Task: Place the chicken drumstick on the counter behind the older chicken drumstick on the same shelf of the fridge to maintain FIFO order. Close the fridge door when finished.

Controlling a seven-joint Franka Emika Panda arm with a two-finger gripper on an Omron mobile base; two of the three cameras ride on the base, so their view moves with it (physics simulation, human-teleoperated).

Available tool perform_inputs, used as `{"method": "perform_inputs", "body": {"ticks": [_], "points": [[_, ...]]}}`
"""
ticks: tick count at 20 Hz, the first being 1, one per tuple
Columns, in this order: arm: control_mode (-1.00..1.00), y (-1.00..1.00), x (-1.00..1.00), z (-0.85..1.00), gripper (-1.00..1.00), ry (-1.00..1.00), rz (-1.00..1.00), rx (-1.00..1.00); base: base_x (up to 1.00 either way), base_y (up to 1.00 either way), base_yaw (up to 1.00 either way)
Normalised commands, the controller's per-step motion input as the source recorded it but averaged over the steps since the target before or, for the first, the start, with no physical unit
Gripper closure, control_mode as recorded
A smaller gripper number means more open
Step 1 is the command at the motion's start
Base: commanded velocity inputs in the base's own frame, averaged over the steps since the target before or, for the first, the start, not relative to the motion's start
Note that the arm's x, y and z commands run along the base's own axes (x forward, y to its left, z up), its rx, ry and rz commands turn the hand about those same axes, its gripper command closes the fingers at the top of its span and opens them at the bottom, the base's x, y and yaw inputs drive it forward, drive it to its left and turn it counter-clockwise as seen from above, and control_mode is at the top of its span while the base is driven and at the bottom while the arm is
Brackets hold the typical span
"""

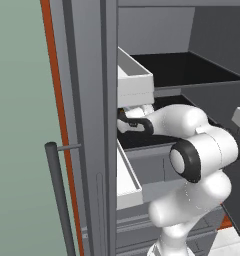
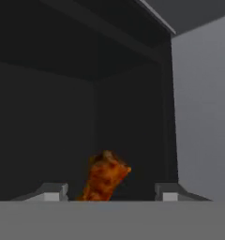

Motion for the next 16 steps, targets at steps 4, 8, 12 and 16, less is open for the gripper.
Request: {"method": "perform_inputs", "body": {"ticks": [4,8,12,16], "points": [[-1.0,0.05,0.01,-0.07,-1.0,-0.01,0.08,-0.05,0.0,0.0,0.0],[-1.0,0.02,-0.28,0.0,-1.0,-0.06,0.07,-0.06,0.0,0.0,0.0],[-1.0,0.0,-0.4,0.25,-1.0,-0.09,0.04,-0.04,0.0,0.0,0.0],[-1.0,0.0,-0.43,0.82,-1.0,-0.03,0.01,-0.02,0.0,0.0,0.0]]}}
